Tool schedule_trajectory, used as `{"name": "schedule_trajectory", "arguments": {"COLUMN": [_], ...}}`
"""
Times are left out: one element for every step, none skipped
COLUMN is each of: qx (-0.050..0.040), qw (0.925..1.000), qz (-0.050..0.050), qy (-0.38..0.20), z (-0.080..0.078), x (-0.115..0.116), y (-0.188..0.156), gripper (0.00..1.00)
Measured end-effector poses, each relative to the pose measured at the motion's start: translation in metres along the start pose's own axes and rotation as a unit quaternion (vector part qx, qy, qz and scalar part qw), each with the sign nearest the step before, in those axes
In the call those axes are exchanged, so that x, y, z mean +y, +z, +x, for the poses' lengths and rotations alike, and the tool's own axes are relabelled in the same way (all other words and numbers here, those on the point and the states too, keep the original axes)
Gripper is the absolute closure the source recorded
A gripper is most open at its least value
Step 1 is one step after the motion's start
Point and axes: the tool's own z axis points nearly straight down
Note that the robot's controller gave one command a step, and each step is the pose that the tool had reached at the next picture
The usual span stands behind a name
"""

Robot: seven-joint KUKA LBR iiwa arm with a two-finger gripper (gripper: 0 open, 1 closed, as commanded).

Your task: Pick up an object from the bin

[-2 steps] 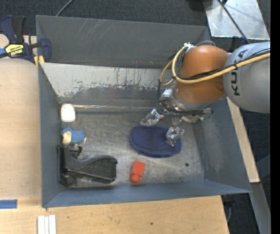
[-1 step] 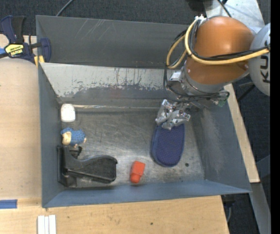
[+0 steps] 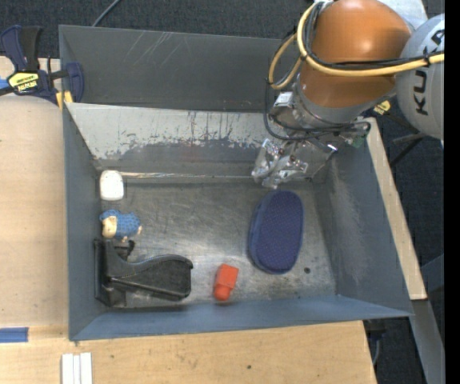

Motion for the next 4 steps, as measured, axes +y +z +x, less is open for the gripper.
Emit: {"name": "schedule_trajectory", "arguments": {"qx": [0.0011, 0.0008, -0.0014, 0.0003], "qw": [1.0, 0.9942, 0.9942, 0.9974], "qz": [-0.002, -0.002, 0.0, -0.001], "qy": [0.0, -0.108, -0.108, -0.072], "z": [0.001, 0.058, 0.055, 0.059], "x": [0.001, 0.019, 0.018, 0.018], "y": [0.0, 0.118, 0.115, 0.1], "gripper": [0.0, 0.0, 1.0, 1.0]}}
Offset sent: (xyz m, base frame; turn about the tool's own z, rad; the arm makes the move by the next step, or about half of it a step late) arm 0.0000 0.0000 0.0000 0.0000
